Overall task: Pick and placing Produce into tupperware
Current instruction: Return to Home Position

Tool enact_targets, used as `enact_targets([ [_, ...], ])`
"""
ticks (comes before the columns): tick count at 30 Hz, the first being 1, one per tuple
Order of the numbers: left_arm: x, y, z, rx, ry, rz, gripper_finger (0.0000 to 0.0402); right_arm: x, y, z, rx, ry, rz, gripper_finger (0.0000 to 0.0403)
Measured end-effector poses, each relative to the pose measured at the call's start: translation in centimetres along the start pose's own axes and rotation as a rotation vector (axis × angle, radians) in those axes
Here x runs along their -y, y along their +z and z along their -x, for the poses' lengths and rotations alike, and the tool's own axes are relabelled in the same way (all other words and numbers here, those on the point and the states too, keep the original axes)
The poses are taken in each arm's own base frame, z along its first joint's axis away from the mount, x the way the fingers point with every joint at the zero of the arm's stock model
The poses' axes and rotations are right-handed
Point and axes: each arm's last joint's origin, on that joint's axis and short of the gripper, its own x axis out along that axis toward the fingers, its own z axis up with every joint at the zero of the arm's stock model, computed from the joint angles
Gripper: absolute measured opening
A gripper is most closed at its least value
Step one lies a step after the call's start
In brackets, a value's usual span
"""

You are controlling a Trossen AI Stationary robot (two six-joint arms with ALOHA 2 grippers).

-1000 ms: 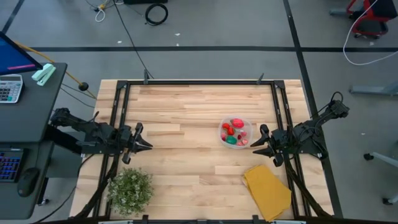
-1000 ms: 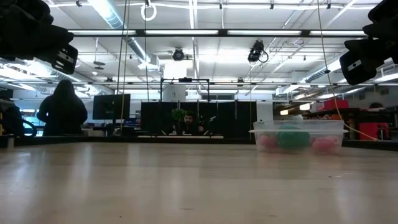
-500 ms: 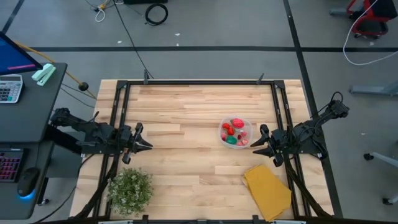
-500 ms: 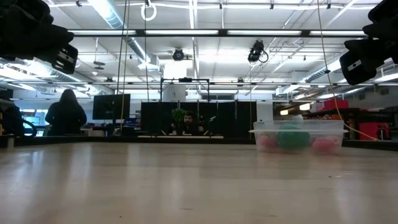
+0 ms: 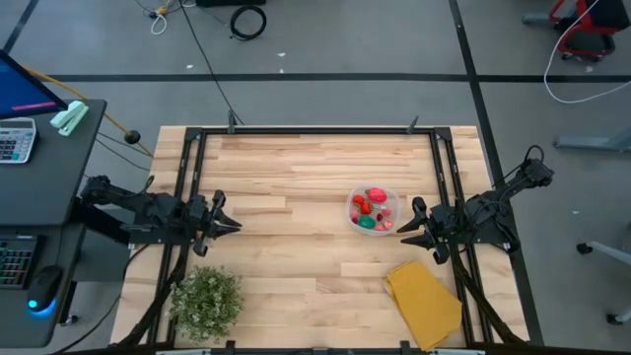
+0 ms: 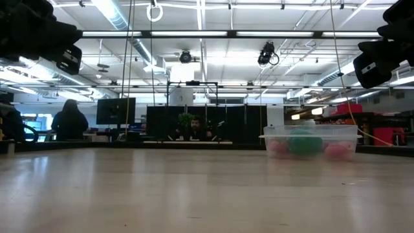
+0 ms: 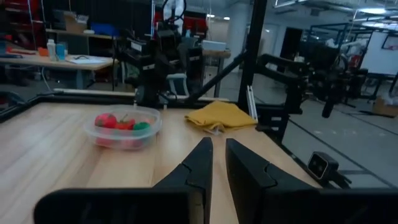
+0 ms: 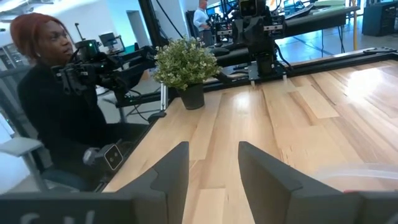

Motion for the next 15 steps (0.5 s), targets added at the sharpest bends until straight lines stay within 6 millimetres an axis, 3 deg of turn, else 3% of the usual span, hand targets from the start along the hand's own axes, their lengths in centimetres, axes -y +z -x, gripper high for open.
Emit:
enact_targets([
  [15, -0.18, -0.05, -0.03, -0.004, 0.019, -0.003, 0.0046, 0.00, -0.01, 0.00, -0.001, 0.000, 0.000, 0.0146],
])
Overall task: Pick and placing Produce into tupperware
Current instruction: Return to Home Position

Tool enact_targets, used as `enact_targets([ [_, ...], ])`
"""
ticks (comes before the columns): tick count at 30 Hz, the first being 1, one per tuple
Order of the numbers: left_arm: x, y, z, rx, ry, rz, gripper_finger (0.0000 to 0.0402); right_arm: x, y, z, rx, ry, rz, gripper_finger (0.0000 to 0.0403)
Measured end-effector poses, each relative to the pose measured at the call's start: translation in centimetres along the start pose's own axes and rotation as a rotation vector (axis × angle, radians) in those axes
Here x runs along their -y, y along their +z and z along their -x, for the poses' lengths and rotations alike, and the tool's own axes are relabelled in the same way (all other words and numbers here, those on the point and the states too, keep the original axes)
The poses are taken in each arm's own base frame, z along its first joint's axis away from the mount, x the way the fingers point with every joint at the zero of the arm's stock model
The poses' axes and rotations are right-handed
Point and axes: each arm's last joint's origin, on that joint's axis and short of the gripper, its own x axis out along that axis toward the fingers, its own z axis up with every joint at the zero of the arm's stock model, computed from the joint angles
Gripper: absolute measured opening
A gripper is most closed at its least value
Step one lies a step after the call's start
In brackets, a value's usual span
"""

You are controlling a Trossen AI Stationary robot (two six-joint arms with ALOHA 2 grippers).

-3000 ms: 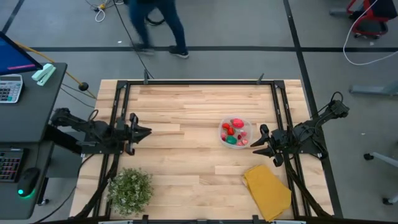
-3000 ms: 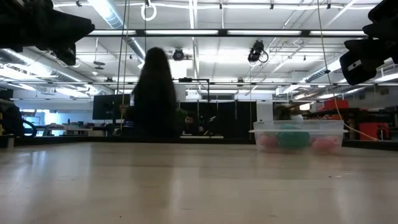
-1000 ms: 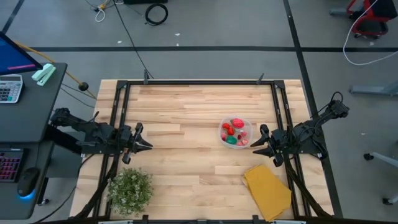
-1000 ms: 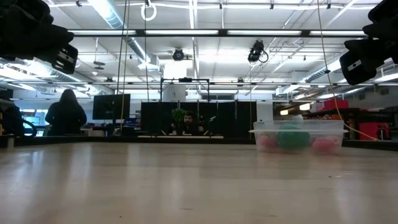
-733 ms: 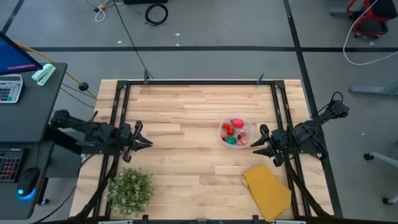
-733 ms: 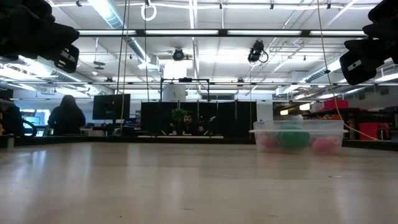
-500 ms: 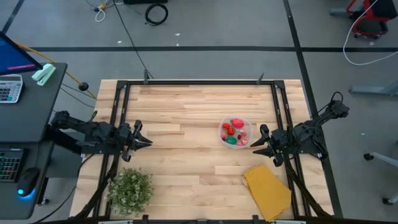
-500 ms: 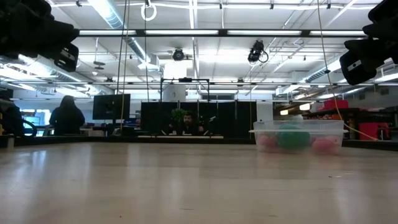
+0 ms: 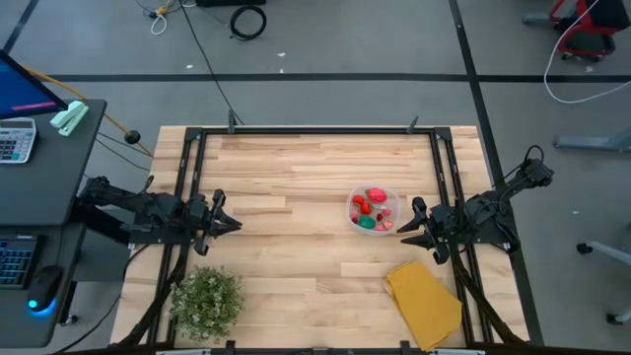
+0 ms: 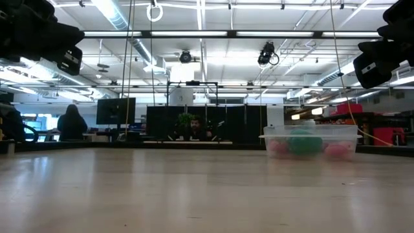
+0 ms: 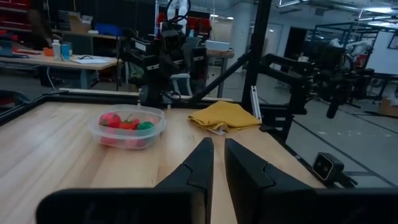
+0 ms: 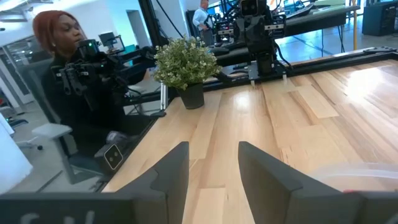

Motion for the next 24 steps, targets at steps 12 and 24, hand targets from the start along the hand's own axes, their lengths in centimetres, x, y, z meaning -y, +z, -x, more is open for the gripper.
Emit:
enact_targets([
  [12, 0.00, -0.03, -0.03, -0.003, 0.000, 0.000, 0.0039, 0.00, 0.00, 0.00, 0.000, 0.000, 0.000, 0.0146],
  [24, 0.00, -0.02, -0.03, -0.003, 0.000, -0.001, 0.0045, 0.00, -0.01, 0.00, -0.001, 0.000, 0.000, 0.0146],
])
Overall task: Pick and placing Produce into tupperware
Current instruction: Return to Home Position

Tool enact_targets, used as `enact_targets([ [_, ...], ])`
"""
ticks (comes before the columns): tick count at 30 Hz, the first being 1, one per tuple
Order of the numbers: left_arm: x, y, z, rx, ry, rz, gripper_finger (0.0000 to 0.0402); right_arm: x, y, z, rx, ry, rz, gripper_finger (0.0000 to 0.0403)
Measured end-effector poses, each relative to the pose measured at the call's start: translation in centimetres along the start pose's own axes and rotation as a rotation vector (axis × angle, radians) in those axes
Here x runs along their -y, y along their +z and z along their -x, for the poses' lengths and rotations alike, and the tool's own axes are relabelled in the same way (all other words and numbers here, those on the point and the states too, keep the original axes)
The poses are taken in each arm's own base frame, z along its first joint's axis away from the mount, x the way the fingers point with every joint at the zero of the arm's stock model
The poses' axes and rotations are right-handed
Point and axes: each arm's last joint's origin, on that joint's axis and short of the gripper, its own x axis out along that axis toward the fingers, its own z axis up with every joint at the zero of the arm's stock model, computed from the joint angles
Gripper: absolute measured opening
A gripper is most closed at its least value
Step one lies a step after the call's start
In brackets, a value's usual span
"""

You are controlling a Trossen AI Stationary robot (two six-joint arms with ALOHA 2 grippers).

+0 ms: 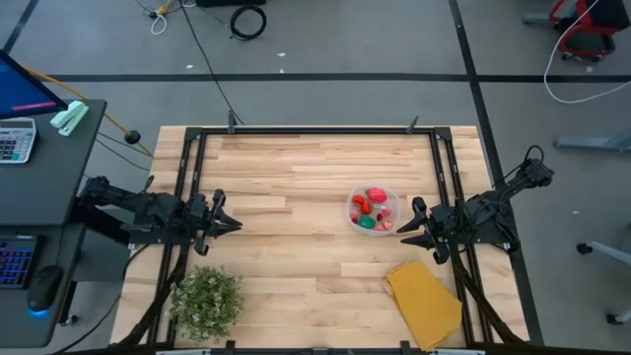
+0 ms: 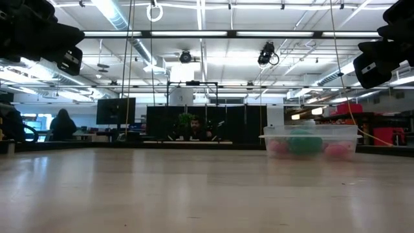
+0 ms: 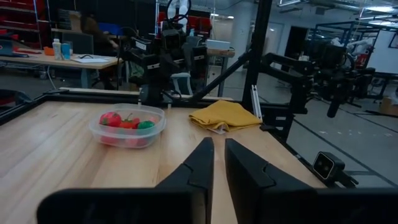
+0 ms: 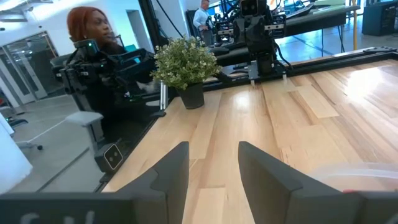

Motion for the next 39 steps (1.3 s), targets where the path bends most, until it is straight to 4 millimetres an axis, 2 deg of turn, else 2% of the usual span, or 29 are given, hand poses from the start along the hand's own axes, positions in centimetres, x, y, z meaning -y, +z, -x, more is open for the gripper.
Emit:
enact_targets([
  [26, 0.00, 0.04, 0.01, 0.001, 0.000, 0.000, 0.0035, 0.00, 0.01, 0.00, 0.000, 0.000, 0.000, 0.0146],
  [39, 0.00, 0.04, 0.01, 0.001, 0.000, 0.000, 0.0044, 0.00, 0.01, 0.00, 0.000, 0.000, 0.000, 0.0146],
])
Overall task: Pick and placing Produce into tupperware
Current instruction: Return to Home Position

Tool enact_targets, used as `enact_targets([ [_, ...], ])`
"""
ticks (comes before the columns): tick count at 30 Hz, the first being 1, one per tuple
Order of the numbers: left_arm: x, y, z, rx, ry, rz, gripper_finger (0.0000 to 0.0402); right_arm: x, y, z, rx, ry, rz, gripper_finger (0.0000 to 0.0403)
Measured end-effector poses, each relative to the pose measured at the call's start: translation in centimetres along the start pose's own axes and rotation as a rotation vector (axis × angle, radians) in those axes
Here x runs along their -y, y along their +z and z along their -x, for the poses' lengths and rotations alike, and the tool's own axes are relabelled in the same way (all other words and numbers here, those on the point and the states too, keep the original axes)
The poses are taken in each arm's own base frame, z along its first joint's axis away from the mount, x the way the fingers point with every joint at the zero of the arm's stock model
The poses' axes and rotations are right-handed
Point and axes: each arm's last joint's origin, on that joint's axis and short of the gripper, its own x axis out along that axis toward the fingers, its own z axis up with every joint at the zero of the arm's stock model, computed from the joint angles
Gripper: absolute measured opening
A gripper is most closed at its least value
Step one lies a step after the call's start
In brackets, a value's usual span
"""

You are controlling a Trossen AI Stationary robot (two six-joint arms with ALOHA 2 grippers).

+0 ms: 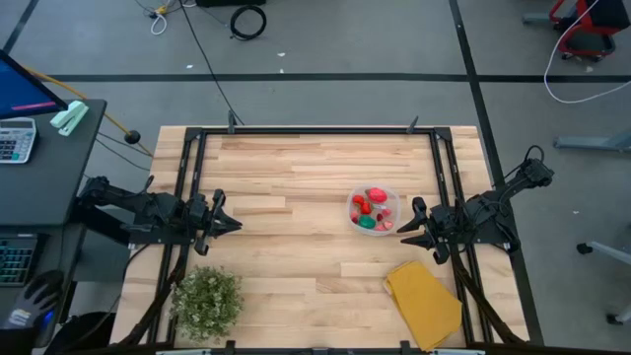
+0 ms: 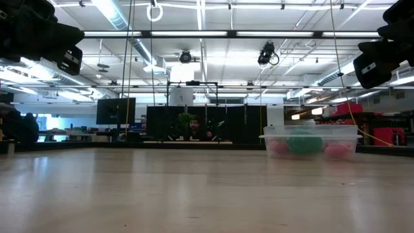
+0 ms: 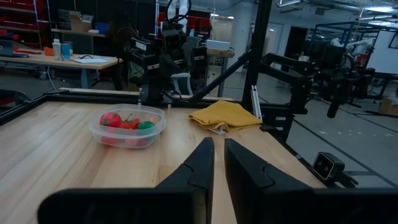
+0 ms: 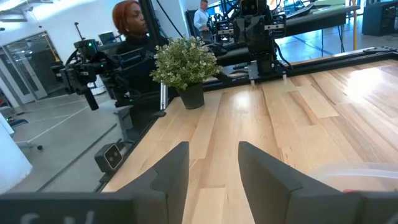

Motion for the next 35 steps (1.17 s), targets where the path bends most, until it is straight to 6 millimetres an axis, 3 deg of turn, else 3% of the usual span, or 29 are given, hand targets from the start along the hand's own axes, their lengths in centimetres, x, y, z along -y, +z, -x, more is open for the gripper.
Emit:
enact_targets([
  [35, 0.00, -0.01, 0.00, -0.001, 0.000, 0.000, 0.0044, 0.00, 0.00, 0.00, 0.000, 0.000, 0.000, 0.0146],
])
